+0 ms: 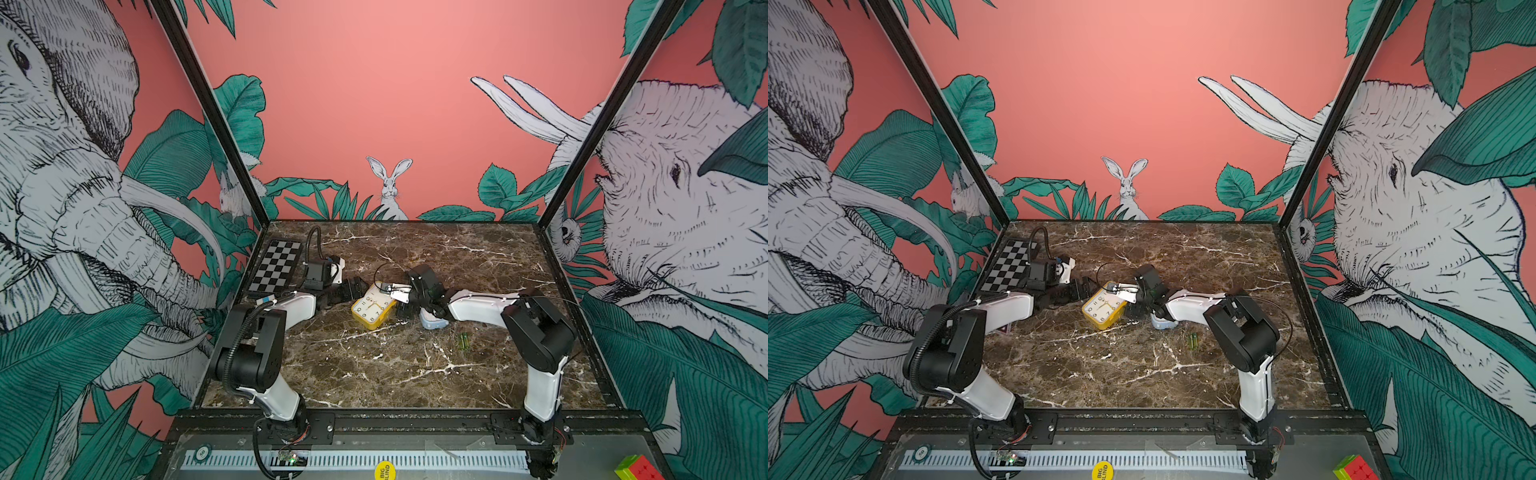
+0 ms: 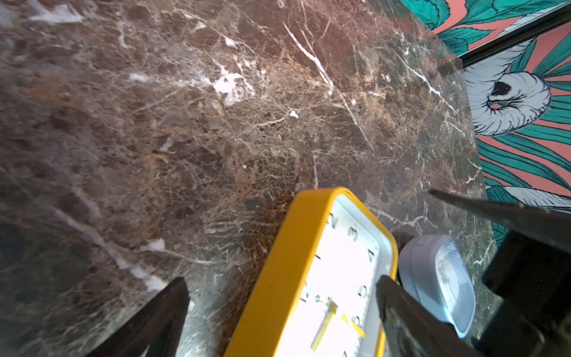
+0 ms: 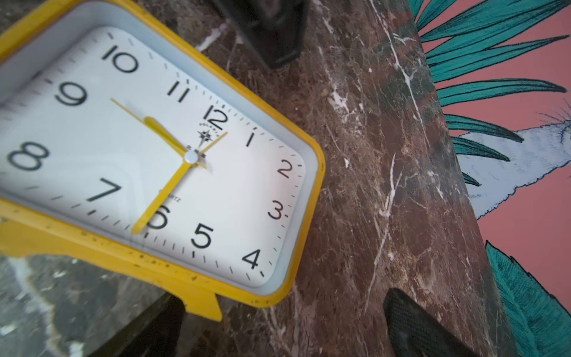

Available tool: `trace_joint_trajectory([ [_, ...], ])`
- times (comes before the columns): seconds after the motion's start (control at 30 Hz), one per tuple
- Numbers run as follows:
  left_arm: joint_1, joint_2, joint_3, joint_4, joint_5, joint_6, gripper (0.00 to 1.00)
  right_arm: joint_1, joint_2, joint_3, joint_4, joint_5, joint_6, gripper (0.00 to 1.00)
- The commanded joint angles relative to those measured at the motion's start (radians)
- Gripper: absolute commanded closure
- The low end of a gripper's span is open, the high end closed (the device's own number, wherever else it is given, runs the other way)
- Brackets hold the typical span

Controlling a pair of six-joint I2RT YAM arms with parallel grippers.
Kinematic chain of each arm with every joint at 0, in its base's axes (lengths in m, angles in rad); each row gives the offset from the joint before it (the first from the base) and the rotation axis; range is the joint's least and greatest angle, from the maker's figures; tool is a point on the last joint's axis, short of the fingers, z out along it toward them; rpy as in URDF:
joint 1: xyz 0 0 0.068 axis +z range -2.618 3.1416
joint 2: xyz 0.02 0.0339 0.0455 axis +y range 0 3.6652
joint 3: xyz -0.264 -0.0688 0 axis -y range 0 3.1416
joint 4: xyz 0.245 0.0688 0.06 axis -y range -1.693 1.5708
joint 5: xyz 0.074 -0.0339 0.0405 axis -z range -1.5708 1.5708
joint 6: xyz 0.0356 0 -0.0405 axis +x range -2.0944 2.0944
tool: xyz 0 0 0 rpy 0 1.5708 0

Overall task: Insert the battery into the alarm
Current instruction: Adjust the alarm at the center of the board.

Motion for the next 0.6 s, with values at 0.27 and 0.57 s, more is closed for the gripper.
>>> trace_joint_trajectory([
  [0.27,-0.057,-0.07,-0.093,0.072,0.004,-0.078,0.04,-0.025,0.141,0.228,-0.116,0.016,0.221,0.01],
  [0.57,-0.096,-0.008,-0.056,0.116,0.016,-0.105,0.05,-0.044,0.213,0.377,-0.223,0.067,0.376,0.01],
])
